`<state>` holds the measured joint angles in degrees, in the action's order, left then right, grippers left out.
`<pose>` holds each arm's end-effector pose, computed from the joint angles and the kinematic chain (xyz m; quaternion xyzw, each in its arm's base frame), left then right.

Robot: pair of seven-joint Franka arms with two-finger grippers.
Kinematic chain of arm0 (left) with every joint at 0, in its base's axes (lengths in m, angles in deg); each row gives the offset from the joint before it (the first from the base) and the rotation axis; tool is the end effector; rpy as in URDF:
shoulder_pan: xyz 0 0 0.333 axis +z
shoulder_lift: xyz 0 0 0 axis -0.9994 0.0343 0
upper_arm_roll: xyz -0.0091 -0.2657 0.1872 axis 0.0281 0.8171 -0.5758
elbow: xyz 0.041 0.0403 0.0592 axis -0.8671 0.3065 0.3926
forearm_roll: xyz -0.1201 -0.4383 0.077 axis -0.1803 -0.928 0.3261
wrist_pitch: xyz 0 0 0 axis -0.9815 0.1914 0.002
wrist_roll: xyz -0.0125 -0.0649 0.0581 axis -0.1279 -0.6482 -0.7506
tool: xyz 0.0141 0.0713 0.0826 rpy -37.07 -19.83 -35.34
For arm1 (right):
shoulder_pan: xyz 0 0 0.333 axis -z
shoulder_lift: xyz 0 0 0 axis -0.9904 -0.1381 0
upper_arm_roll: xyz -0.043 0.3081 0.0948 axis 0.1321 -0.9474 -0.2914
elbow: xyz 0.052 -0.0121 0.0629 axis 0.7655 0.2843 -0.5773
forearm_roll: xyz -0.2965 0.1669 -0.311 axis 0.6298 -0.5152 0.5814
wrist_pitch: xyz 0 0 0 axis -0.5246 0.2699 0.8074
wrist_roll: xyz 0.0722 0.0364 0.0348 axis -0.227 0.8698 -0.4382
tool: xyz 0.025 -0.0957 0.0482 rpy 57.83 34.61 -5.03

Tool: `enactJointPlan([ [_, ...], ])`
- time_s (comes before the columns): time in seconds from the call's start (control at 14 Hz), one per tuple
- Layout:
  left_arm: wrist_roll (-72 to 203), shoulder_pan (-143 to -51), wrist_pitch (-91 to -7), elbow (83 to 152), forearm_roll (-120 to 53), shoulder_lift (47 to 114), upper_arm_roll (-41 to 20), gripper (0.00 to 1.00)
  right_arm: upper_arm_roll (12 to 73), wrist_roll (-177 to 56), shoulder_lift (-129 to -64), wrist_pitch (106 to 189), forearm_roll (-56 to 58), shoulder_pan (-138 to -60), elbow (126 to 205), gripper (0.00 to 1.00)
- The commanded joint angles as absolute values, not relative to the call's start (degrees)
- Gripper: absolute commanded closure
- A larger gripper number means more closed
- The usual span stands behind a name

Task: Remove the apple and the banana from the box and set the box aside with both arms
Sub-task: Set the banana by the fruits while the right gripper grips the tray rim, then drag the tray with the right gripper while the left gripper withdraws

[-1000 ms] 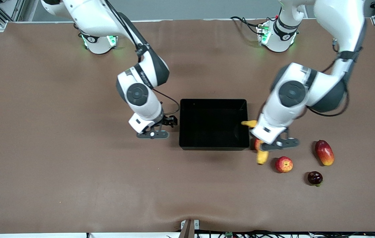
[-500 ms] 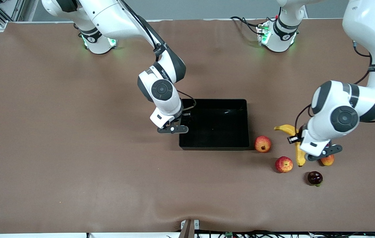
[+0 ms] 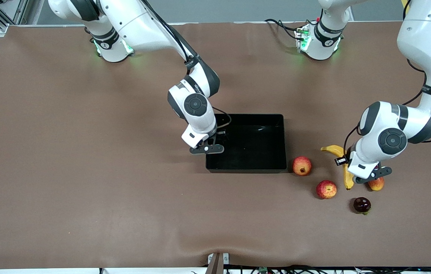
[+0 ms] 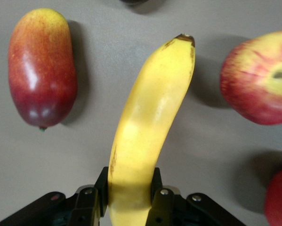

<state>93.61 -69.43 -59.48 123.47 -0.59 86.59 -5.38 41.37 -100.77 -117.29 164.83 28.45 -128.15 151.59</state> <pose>0.6844 -0.0338 0.1932 -0.9866 -0.1453 0.0341 0.0663 0.5750 0.5308 0.1797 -0.9989 -0.0133 0.0001 0.0454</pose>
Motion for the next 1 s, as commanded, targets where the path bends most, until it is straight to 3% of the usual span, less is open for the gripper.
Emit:
enactJointPlan([
  [0.0,91.64,-68.08,-62.31,123.72,0.80,87.89,-4.88,1.00,41.86,-101.56,-118.58,164.43,27.44,-128.64,149.71,0.52],
  [0.07,91.55,-68.00,-62.83,123.72,0.80,88.50,-4.88,1.00,41.86,-101.47,-118.50,164.26,27.36,-128.73,149.71,0.80],
  [0.14,91.55,-68.08,-62.84,123.72,0.89,89.03,-4.88,1.00,41.78,-101.64,-118.41,164.00,27.27,-128.73,149.71,1.00],
  [0.64,91.02,-67.73,-64.07,123.55,3.26,91.41,-5.06,1.00,41.51,-101.29,-114.82,159.44,25.42,-126.45,150.15,1.00],
  [0.71,90.59,-67.73,-64.07,123.37,3.70,91.41,-5.06,0.95,41.51,-101.21,-112.89,157.94,25.42,-125.14,150.41,1.00],
  [0.86,89.97,-67.64,-63.98,123.28,6.76,90.97,-5.06,0.00,41.69,-100.16,-109.46,155.92,25.60,-122.68,150.77,1.00],
  [0.93,89.71,-67.73,-63.72,123.11,6.95,90.62,-5.06,0.00,41.69,-99.11,-107.62,154.95,25.60,-121.10,151.55,1.00],
])
